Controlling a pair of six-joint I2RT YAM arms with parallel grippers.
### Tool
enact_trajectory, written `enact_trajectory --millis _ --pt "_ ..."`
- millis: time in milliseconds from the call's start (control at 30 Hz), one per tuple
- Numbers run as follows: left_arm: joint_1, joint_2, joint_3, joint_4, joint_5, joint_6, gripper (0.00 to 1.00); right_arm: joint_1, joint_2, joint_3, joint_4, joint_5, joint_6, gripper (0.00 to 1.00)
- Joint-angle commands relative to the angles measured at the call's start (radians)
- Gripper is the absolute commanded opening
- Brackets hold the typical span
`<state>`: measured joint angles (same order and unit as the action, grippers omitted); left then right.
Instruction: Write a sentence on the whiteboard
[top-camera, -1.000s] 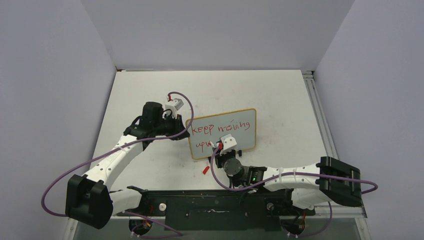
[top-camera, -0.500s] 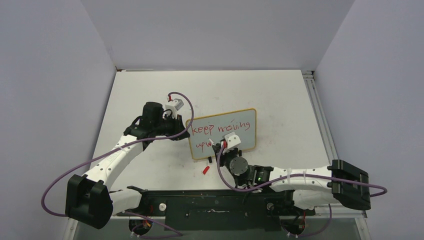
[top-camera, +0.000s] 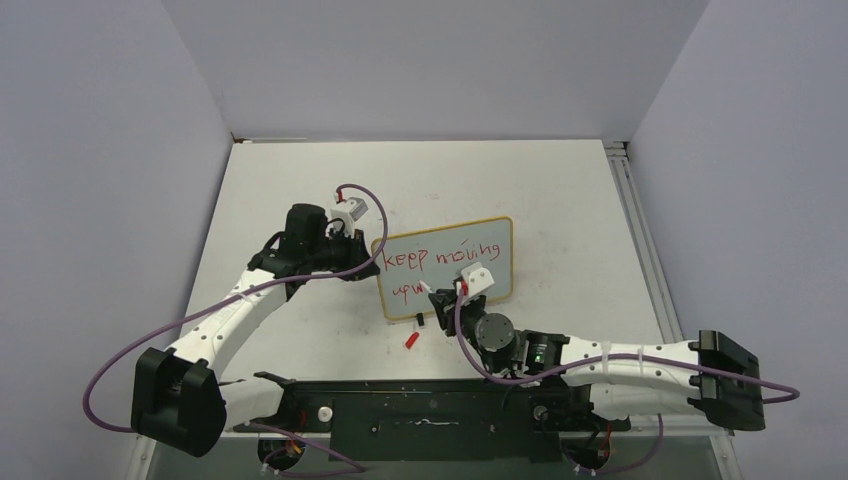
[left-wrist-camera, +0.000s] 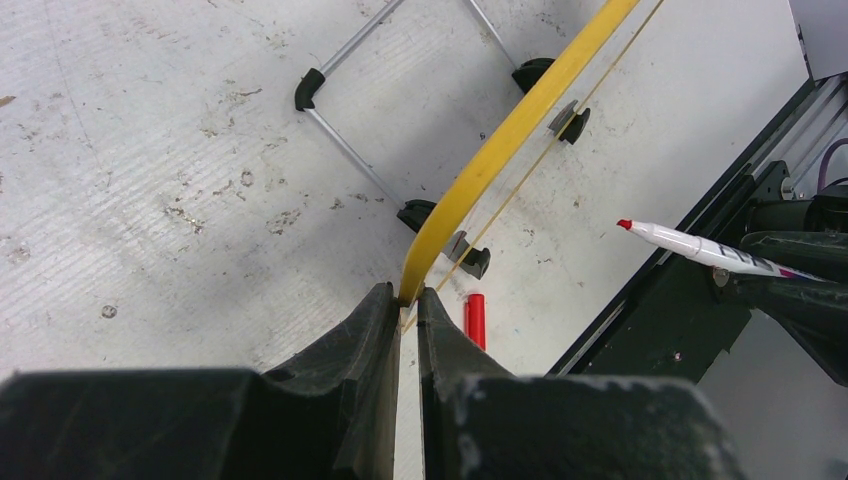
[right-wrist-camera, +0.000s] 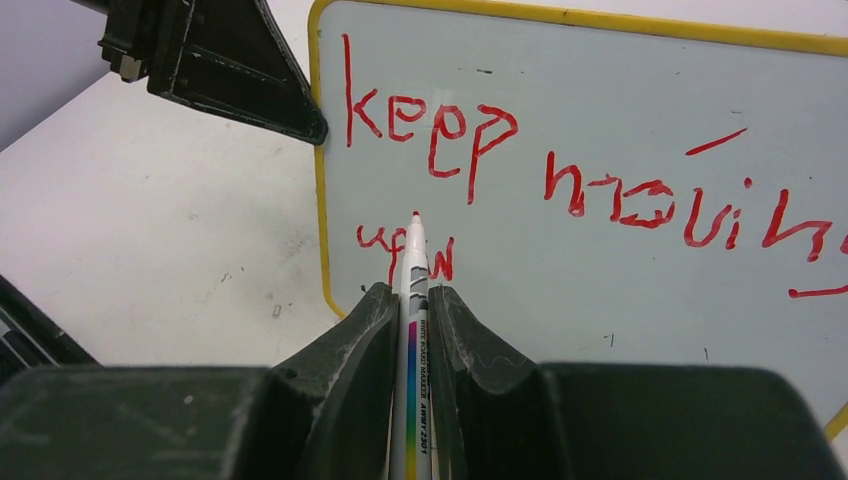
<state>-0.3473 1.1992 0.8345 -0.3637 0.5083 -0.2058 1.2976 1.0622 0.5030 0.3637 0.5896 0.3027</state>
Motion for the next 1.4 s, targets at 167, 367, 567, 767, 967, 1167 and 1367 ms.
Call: enact_trajectory --millis 167,367,567,767,967,1167,1367 --pt "-0.003 0.003 0.018 0.016 0.006 0.007 0.0 -0.071 -0.07 -0.025 -0.015 -0.183 0.006 0.05" --pt "-0.002 -0.006 0.018 0.013 0.001 0.017 0.0 -0.155 -0.079 -0.062 0.024 -0.254 0.004 0.05" --pt "-0.002 0.001 0.02 0.011 -0.003 0.019 0.0 -0.187 -0.055 -0.072 0.059 -0.27 -0.002 0.05" --pt "-0.002 0.009 0.023 0.008 -0.008 0.02 0.0 -0.21 -0.007 -0.068 0.051 -0.272 0.007 0.05" --pt "-0.003 0.014 0.026 0.008 -0.006 0.022 0.0 -0.212 0.007 -0.073 0.056 -0.278 0.009 0.05" --pt "-0.002 0.015 0.025 0.008 -0.004 0.022 0.0 -0.213 0.028 -0.073 0.065 -0.28 0.016 0.05" --pt "-0.003 0.013 0.025 0.008 -0.003 0.022 0.0 -0.213 0.037 -0.083 0.074 -0.262 0.022 0.05"
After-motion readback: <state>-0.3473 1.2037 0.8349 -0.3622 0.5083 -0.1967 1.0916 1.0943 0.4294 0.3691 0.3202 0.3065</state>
